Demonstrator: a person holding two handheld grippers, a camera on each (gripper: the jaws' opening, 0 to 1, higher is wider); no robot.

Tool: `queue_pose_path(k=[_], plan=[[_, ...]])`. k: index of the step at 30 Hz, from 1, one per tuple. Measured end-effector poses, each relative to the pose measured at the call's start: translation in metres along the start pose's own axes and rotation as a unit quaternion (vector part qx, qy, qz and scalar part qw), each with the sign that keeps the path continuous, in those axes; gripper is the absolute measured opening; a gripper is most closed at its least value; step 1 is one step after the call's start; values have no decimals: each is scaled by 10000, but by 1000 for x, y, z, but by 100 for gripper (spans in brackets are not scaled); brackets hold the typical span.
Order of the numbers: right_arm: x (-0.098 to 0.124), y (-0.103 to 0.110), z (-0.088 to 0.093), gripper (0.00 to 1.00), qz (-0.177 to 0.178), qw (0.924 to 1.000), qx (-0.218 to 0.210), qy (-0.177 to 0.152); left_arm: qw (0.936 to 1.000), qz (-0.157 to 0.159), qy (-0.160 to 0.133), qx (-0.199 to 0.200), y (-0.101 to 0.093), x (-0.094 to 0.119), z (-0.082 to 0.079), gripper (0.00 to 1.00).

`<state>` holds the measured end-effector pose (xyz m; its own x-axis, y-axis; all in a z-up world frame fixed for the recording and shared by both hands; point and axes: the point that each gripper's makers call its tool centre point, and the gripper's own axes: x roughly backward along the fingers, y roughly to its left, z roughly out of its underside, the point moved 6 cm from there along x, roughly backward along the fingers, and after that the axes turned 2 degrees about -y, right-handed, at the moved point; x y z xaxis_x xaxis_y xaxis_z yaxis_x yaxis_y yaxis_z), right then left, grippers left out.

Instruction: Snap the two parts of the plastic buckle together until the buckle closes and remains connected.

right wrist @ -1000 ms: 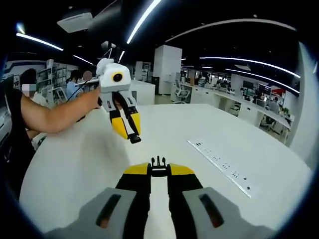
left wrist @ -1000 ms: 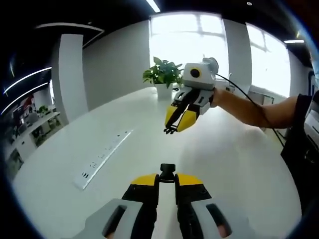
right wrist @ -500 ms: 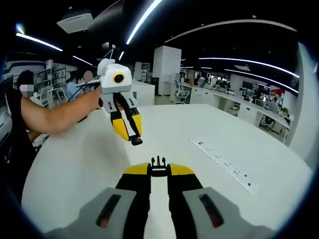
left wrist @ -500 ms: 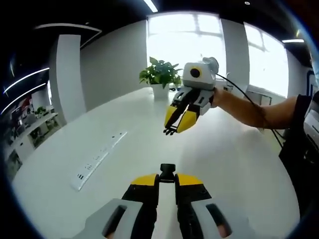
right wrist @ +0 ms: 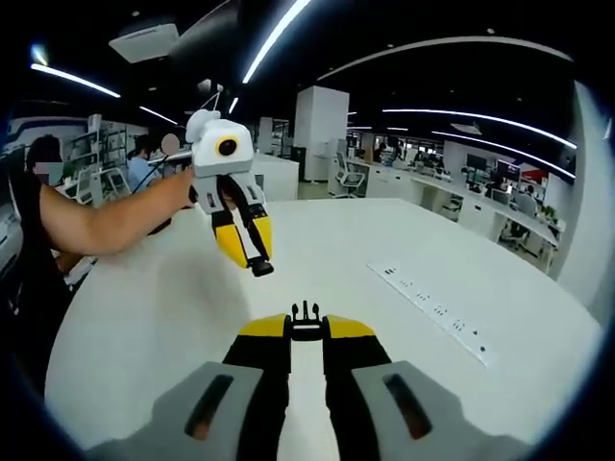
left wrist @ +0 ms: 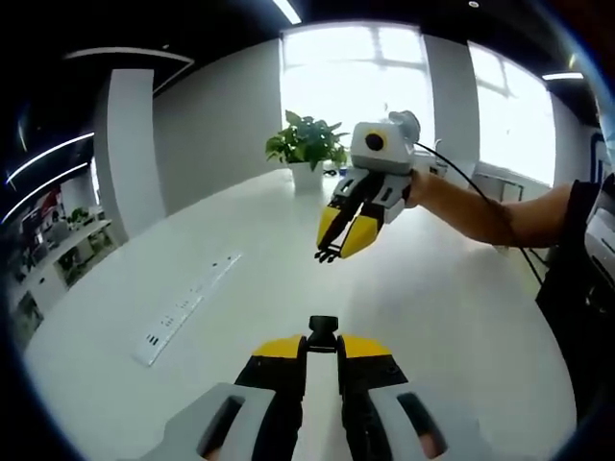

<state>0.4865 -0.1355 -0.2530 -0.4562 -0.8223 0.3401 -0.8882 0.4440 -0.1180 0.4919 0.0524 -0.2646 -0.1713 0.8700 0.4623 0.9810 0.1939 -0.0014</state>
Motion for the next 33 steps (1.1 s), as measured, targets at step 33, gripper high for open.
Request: queue_pose_path(k=[33], plan=[[-1, 32, 12, 12, -264, 9996, -62, 104, 10000, 79, 13, -29, -18, 10, 5, 11]])
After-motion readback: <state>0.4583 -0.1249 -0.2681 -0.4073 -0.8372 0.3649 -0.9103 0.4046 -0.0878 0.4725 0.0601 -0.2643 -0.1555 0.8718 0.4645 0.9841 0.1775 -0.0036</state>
